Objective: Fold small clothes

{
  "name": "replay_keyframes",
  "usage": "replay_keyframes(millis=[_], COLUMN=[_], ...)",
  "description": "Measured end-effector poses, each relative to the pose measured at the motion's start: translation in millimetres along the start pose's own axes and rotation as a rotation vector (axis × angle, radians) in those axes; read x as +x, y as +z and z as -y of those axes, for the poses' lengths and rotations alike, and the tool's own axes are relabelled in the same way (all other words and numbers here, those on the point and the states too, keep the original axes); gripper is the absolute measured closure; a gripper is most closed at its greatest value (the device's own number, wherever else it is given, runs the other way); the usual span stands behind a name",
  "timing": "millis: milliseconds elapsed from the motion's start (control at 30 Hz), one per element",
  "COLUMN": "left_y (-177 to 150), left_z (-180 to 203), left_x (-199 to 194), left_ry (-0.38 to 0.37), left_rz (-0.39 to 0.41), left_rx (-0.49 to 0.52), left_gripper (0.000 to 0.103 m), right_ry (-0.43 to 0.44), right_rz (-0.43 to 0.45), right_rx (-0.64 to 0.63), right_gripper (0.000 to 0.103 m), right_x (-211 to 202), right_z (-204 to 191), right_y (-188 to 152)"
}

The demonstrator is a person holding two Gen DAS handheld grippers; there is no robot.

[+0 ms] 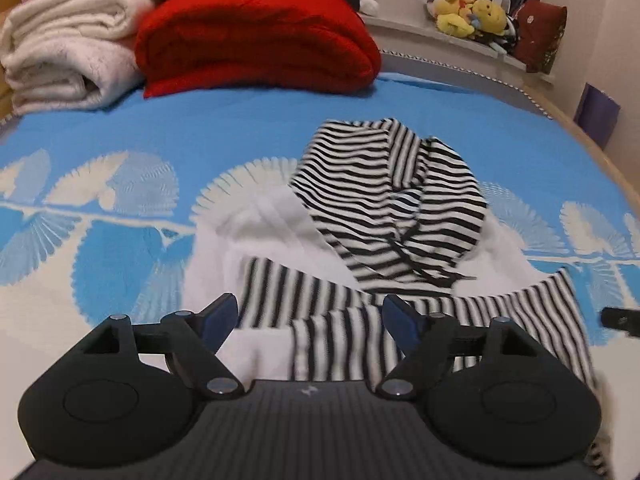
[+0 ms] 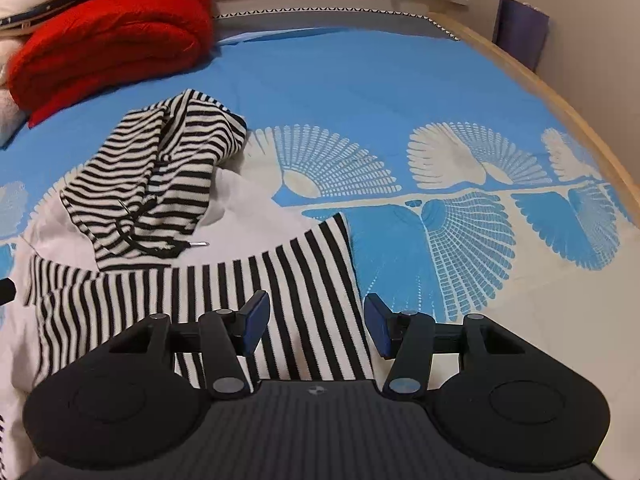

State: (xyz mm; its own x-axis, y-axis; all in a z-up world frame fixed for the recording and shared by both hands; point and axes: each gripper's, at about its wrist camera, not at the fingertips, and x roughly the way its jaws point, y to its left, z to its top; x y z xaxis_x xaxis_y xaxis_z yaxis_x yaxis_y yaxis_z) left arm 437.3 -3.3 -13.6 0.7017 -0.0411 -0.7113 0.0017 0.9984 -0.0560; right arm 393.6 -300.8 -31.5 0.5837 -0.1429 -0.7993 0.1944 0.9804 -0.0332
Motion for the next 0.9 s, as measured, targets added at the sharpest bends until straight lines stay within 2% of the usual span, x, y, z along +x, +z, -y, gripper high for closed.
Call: replay_keyframes(millis=[67,233,367,567,700,767,833,900], left_y=[0.8,2.3,1.4,2.8,5.3,6.8,9.4,13.4], left_z=[0.1,-1.0,-2.0,-1.8,1.4,4.5,5.9,4.4], left_x=[0.7,-2.5,-1.1,2.1,0.8,0.8,1.2,-1.2], left_ry=[0.024,0.022,0.067,0.095,0.087,0.099,0.110,0.113], left_rz=[0.026,0.071,0.091,0.095,0.102,0.106,0.102,0.107], left_rx=[0.022,0.045,0.063,0.067,0.077,0.095,0.094,0.075], left_gripper=[0.019,0.020,0.021,0.029,0.043,0.055,0.076,0.087], right_ry=[0.004,-0.013,-0.010,-0.008,-0.003,0.000,0.002,0.003], right_rz=[0.006,-0.002,-0.023,-0.040,-0.046,-0.050,-0.054,-0.058], right_rx=[0.004,-0.025,-0.024,-0.004,-0.005,-0.004,-0.004,-0.002], right_gripper=[0.049,0.044,0.044,0.044,0.044,0.044,0.044,0.044], right_x=[-2.5,-3.7,-1.9,-0.5,-1.7,-1.6,-0.8,0.0], right_z=[3.1,9.7,18.1,31.7,37.4,40.1,42.2,43.6], right_y=[2.9,4.8,3.8,1.7,-0.4,-0.9,-1.1,-1.4])
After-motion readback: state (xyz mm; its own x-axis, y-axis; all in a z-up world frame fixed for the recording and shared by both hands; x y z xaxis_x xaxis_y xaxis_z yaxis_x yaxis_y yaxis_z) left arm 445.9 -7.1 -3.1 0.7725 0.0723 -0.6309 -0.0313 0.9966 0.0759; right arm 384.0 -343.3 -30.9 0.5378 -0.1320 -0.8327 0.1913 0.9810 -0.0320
